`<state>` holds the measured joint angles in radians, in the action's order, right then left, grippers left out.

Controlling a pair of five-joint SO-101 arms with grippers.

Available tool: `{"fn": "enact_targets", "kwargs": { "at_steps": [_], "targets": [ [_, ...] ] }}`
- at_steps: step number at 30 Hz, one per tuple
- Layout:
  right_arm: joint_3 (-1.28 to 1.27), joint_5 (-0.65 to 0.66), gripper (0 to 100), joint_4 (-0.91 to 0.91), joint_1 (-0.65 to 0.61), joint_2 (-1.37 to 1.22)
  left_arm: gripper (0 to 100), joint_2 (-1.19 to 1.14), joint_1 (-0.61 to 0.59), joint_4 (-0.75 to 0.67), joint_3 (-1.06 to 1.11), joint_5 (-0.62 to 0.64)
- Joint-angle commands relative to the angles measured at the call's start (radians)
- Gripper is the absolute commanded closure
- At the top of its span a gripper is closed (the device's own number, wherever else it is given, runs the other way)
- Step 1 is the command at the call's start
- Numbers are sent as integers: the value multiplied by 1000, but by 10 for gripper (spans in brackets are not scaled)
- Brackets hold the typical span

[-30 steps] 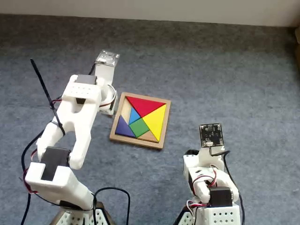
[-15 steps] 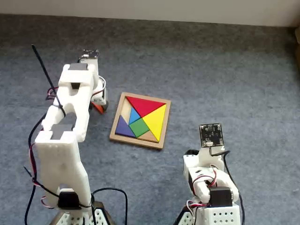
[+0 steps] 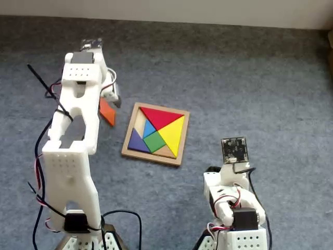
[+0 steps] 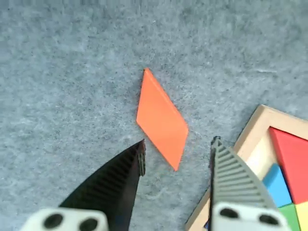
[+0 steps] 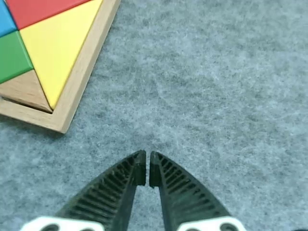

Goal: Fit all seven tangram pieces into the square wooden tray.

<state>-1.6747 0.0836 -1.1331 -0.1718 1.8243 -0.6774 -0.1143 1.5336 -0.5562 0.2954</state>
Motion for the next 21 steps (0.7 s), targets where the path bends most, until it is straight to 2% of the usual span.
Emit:
{"fn": "enact_targets", "kwargs": {
  "at_steps": [1, 12, 21],
  "targets": [
    [-107, 0, 969, -2, 10, 12, 744, -19, -21, 6, -24, 54],
    [-107, 0, 969, -4, 10, 12, 744, -108, -84, 2, -25, 60],
    [-107, 0, 969, -4, 10, 12, 761, -110, -77, -81, -24, 84]
  ]
}}
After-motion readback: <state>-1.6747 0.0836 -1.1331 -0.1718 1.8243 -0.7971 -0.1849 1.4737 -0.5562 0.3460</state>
